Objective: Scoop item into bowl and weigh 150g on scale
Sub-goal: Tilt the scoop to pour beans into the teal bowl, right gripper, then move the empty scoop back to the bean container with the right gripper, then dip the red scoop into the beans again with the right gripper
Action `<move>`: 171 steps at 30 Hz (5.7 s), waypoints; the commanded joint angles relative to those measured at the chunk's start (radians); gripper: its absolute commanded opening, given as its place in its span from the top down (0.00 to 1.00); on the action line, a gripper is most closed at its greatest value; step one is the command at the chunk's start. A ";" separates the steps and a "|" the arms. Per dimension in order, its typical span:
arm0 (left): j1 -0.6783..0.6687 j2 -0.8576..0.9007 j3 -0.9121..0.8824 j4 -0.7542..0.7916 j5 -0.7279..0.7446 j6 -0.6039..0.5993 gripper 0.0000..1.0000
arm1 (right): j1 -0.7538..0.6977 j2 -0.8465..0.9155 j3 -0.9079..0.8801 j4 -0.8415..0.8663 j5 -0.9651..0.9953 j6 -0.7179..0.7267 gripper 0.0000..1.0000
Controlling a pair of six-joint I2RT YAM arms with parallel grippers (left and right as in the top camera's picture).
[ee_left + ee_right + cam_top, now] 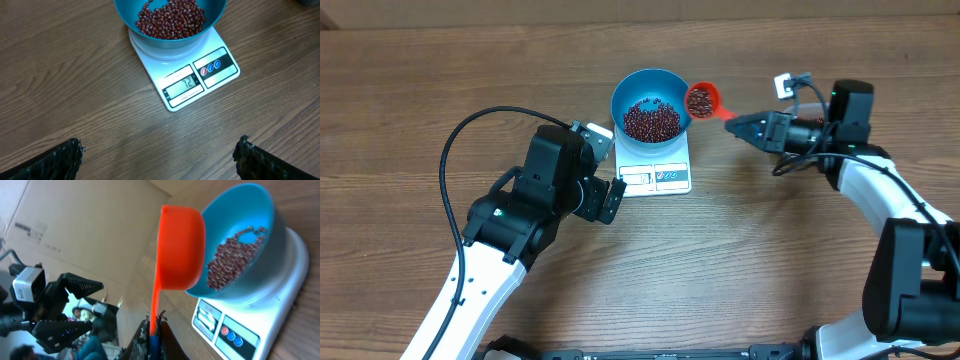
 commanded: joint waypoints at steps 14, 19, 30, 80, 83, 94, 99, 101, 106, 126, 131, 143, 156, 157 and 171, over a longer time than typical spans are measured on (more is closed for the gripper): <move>-0.003 0.006 -0.004 0.003 -0.008 -0.009 0.00 | 0.164 0.005 0.000 0.092 0.421 -0.202 0.96; -0.003 0.006 -0.004 0.003 -0.007 -0.009 0.01 | 0.178 0.005 0.000 0.092 0.421 -0.327 0.96; -0.003 0.006 -0.004 0.003 -0.008 -0.009 0.00 | 0.179 0.005 0.000 0.092 0.420 -0.547 0.96; -0.003 0.006 -0.004 0.003 -0.008 -0.009 0.00 | 0.160 -0.064 0.001 0.180 0.436 -1.021 0.96; -0.003 0.006 -0.004 0.003 -0.008 -0.009 0.00 | 0.122 -0.103 0.001 0.156 0.514 -0.840 0.96; -0.003 0.006 -0.004 0.003 -0.007 -0.009 0.00 | -0.097 -0.242 0.001 -0.069 0.529 -0.668 0.96; -0.003 0.006 -0.004 0.003 -0.008 -0.009 0.00 | -0.192 -0.290 0.001 -0.201 0.546 -0.668 0.96; -0.003 0.006 -0.004 0.003 -0.008 -0.009 0.00 | -0.223 -0.299 0.001 -0.254 0.581 -0.669 0.96; -0.003 0.006 -0.004 0.003 -0.008 -0.009 0.00 | -0.268 -0.302 0.001 -0.410 0.786 -0.669 0.96; -0.003 0.006 -0.004 0.003 -0.008 -0.009 0.00 | -0.266 -0.155 0.000 -0.521 1.101 -0.669 0.96; -0.003 0.006 -0.004 0.003 -0.008 -0.009 0.00 | -0.266 -0.087 0.000 -0.516 1.101 -0.669 0.96; -0.003 0.006 -0.004 0.003 -0.007 -0.009 0.00 | -0.266 -0.070 0.000 -0.510 0.887 -0.669 0.96; -0.003 0.006 -0.004 0.003 -0.008 -0.009 0.00 | -0.255 -0.070 0.000 -0.531 0.809 -0.669 0.96; -0.003 0.006 -0.004 0.003 -0.007 -0.009 0.01 | -0.255 -0.070 0.000 -0.531 0.809 -0.669 0.96; -0.003 0.006 -0.004 0.003 -0.008 -0.009 0.00 | -0.255 -0.087 0.029 -0.510 1.057 -0.834 0.96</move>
